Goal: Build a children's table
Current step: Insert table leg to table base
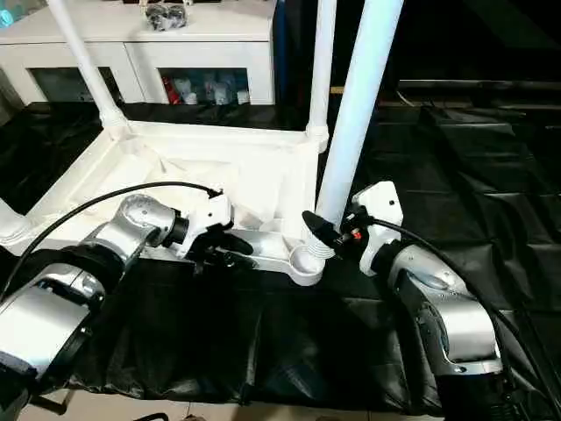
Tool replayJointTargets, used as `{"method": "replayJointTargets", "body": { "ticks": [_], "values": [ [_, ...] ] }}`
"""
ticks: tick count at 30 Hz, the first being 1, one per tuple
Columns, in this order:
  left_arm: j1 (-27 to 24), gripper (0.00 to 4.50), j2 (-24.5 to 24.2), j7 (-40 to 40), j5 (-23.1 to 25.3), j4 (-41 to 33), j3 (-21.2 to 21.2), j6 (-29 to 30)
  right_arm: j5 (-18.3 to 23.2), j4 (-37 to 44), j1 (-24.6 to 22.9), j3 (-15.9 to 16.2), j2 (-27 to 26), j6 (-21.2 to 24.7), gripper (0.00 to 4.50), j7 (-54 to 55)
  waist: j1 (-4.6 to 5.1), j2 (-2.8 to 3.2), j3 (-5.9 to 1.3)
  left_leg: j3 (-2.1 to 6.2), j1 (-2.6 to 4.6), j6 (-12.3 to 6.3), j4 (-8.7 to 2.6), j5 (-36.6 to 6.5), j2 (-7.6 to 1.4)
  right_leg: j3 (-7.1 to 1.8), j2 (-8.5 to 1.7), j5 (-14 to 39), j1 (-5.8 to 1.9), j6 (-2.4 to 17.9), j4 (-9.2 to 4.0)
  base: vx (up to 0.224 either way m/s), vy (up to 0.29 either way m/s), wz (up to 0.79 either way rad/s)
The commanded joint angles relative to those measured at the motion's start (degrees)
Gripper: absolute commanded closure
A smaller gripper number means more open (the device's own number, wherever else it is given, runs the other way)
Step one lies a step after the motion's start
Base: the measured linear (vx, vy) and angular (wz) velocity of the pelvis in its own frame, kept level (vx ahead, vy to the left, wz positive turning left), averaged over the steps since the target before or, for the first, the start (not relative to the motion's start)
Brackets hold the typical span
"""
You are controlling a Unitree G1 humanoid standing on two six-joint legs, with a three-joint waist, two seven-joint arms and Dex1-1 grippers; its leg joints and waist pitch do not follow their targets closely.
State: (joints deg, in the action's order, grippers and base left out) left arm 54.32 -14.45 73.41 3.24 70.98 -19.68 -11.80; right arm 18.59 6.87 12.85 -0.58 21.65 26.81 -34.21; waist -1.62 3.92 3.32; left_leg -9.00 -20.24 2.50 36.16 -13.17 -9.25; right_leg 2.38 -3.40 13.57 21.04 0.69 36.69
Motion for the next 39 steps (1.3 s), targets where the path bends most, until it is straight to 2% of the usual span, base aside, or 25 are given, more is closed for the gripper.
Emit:
{"method": "replayJointTargets", "body": {
  "ticks": [1,2,5,6,7,8,13,15,16,18,19,21,23,24,25,26,28,30,31,32,34,35,36,39],
  "values": [
    [0.8,3.42,0.0,0.6,0.2,0.6,0.9,-0.1,0.5,2.3,0.0,0.5,0.6,0.2,2.64,-0.5,0.2,-0.54,-4.0,1.1,-0.04,-3.77,-4.31,-2.8,-3.42,-3.08,-5.11,-4.5,-3.42,17.8,-4.47,0.0,0.0,0.0],
    [0.8,3.75,0.0,1.0,0.1,0.7,1.0,0.1,0.5,2.2,0.0,0.5,0.6,0.2,2.64,-0.5,0.22,-0.57,-4.0,1.12,-0.05,-3.84,-4.32,-2.8,-3.45,-3.09,-5.14,-4.7,-3.44,17.9,-4.45,0.0,0.0,0.0],
    [1.1,3.74,-0.1,1.6,0.9,1.5,1.0,0.2,0.3,1.9,0.3,0.8,0.8,0.1,2.64,-1.1,0.2,-0.55,-4.02,1.1,-0.08,-4.15,-4.34,-2.5,-3.43,-3.08,-5.17,-5.0,-3.49,17.9,-4.45,0.0,0.0,0.0],
    [1.1,3.95,-0.1,1.7,1.1,1.6,0.9,0.3,0.3,1.9,0.3,0.8,0.8,0.1,2.64,-1.2,0.21,-0.56,-4.03,1.12,-0.08,-4.26,-4.36,-2.3,-3.46,-3.09,-5.18,-5.4,-3.52,17.9,-4.45,0.0,0.0,0.0],
    [1.0,4.13,-0.2,1.6,1.2,1.7,0.9,0.2,0.3,1.8,0.4,0.8,0.8,0.1,2.64,-1.2,0.22,-0.96,-4.04,1.06,-0.15,-4.57,-4.39,-1.8,-3.46,-3.09,-5.16,-6.1,-3.59,17.8,-4.41,0.0,0.0,0.0],
    [0.9,4.13,-0.2,1.5,1.4,1.9,0.9,0.2,0.3,1.7,0.6,0.9,0.7,0.0,2.64,-1.2,0.14,-0.76,-4.09,1.08,-0.14,-4.75,-4.36,-1.4,-3.46,-3.09,-5.21,-6.6,-3.56,17.9,-4.3,0.0,0.0,0.0],
    [0.2,4.47,-0.7,0.1,1.5,2.5,1.9,2.7,0.4,1.1,1.4,1.7,0.1,0.0,2.64,-1.8,0.43,-1.03,-4.16,1.12,-0.38,-6.36,-4.38,0.7,-3.52,-2.84,-5.32,-9.0,-3.59,18.1,-4.04,0.0,0.0,0.0],
    [0.0,4.48,-0.7,-0.3,1.3,2.5,2.3,3.5,0.4,0.9,1.5,1.9,0.0,0.0,2.64,-1.8,0.68,-1.01,-4.15,1.11,-0.39,-6.76,-4.33,0.8,-3.56,-2.87,-5.37,-8.6,-3.57,18.3,-4.11,0.0,0.0,0.0],
    [-0.8,4.48,-1.0,-0.4,1.5,2.0,2.2,3.4,0.4,0.4,1.8,2.3,-0.3,0.0,2.64,-2.0,0.88,-1.78,-4.11,1.07,-0.47,-7.03,-4.42,0.6,-3.57,-2.83,-5.36,-8.4,-3.61,18.4,-4.25,0.0,0.0,0.0],
    [-2.7,4.5,-1.9,-1.1,2.8,1.1,1.1,3.2,0.1,-0.9,2.5,3.0,-0.7,-0.3,2.64,-2.4,1.02,-1.7,-3.99,1.17,-0.69,-7.14,-4.5,0.7,-3.51,-2.75,-5.49,-7.2,-3.72,18.3,-4.14,0.0,0.0,0.0],
    [-3.7,4.5,-2.5,-2.0,3.5,0.5,0.6,3.5,-0.2,-1.7,3.0,3.5,-0.9,-0.6,2.64,-2.6,1.44,-1.47,-3.86,1.1,-0.61,-7.12,-4.5,-0.4,-3.57,-2.77,-5.49,-5.0,-3.51,18.3,-4.47,0.0,0.0,0.0],
    [-5.5,4.5,-3.1,-5.7,3.2,-0.7,1.6,6.7,-0.7,-3.4,4.3,4.2,-1.6,-1.2,2.64,-2.8,1.81,-2.01,-3.7,1.03,-0.51,-6.58,-4.67,-1.8,-3.67,-2.73,-5.39,-2.5,-3.33,18.4,-4.68,0.0,0.0,0.0],
    [-5.8,4.5,-3.1,-6.3,2.8,-1.1,2.0,7.3,-0.8,-3.7,4.6,4.4,-1.7,-1.3,2.64,-2.8,1.77,-1.93,-3.45,0.9,-0.25,-5.66,-4.78,-3.6,-3.69,-2.84,-5.38,1.5,-3.09,18.2,-5.1,0.0,0.0,0.0],
    [-6.7,4.5,-3.1,-6.7,1.9,-2.8,3.2,8.8,-1.0,-4.3,5.1,4.6,-2.0,-1.5,2.64,-2.9,1.76,-2.27,-3.37,0.87,-0.36,-5.02,-4.9,-4.1,-3.73,-2.89,-5.44,3.3,-3.22,17.6,-5.28,0.0,0.0,0.0],
    [-8.2,4.5,-3.0,-7.6,0.6,-6.0,4.7,10.3,-1.2,-5.3,5.8,4.9,-2.5,-1.9,2.64,-2.9,1.87,-2.45,-3.4,0.98,-0.65,-4.62,-5.02,-3.7,-3.74,-2.84,-5.51,3.5,-3.47,17.2,-4.99,0.0,0.0,0.0],
    [-9.3,4.5,-3.0,-8.1,-0.1,-8.6,5.5,11.1,-1.5,-6.0,6.1,5.1,-2.9,-2.3,2.64,-2.8,2.03,-2.28,-3.42,1.02,-0.72,-4.52,-5.05,-3.6,-3.77,-2.8,-5.57,3.5,-3.4,17.2,-4.91,0.0,0.0,0.0],
    [-10.2,4.5,-2.9,-8.3,-0.6,-10.8,6.0,11.7,-1.8,-6.7,6.4,5.2,-3.1,-2.8,2.64,-2.7,2.17,-2.28,-3.47,0.75,-0.35,-4.48,-4.95,-4.0,-3.81,-2.9,-5.39,3.5,-2.87,17.0,-5.21,0.0,0.0,0.0],
    [-12.5,4.5,-3.0,-7.9,-0.7,-15.5,5.7,13.3,-2.5,-8.6,7.1,5.4,-3.5,-3.7,2.64,-2.1,2.19,-2.73,-3.53,0.64,-0.45,-4.73,-4.96,-3.2,-3.84,-2.95,-5.4,1.6,-2.86,17.4,-5.04,0.0,0.0,0.0],
    [-13.4,4.5,-3.1,-7.8,-0.5,-17.4,5.3,14.2,-2.9,-9.5,7.4,5.5,-3.6,-4.1,2.64,-1.9,2.13,-2.53,-3.71,0.68,-0.39,-4.82,-4.91,-2.4,-3.99,-2.98,-5.46,0.0,-2.9,17.6,-4.68,0.0,0.0,0.0],
    [-14.8,4.5,-3.1,-8.1,-0.1,-19.5,4.7,14.2,-3.5,-10.9,7.8,5.8,-3.7,-4.7,2.64,-1.7,2.1,-2.74,-3.74,0.57,-0.33,-5.29,-4.86,-1.6,-3.96,-2.95,-5.42,-1.2,-2.72,17.8,-4.6,0.0,0.0,0.0],
    [-15.1,4.5,-3.0,-8.6,0.2,-19.6,4.5,14.0,-3.7,-11.6,8.0,5.6,-3.8,-5.1,2.64,-1.3,2.02,-2.66,-3.76,0.48,-0.4,-5.69,-4.76,-0.9,-3.86,-2.97,-5.33,-2.1,-2.7,17.7,-4.58,0.0,0.0,0.0],
    [-15.7,4.5,-3.1,-9.0,1.2,-19.5,3.5,12.6,-4.2,-13.0,8.4,5.4,-3.9,-5.6,2.64,-1.0,1.91,-2.99,-3.81,0.44,-0.47,-6.14,-4.72,-0.1,-3.83,-2.98,-5.3,-3.0,-2.73,17.6,-4.45,0.0,0.0,0.0],
    [-16.1,4.5,-3.1,-9.2,1.6,-20.0,3.3,13.0,-4.6,-13.9,8.5,5.3,-3.8,-6.1,2.64,-0.8,1.72,-2.83,-3.73,0.38,-0.38,-6.3,-4.73,-0.3,-3.89,-2.95,-5.33,-2.8,-2.57,17.3,-4.5,0.0,0.0,0.0],
    [-16.4,4.5,-3.0,-9.3,1.7,-21.0,3.4,13.0,-4.8,-15.0,8.8,5.1,-3.8,-6.8,2.64,-0.7,1.66,-2.95,-3.6,0.36,-0.37,-5.77,-4.85,-1.5,-3.9,-2.96,-5.34,-0.9,-2.55,17.1,-4.7,0.0,0.0,0.0]
  ]
}}
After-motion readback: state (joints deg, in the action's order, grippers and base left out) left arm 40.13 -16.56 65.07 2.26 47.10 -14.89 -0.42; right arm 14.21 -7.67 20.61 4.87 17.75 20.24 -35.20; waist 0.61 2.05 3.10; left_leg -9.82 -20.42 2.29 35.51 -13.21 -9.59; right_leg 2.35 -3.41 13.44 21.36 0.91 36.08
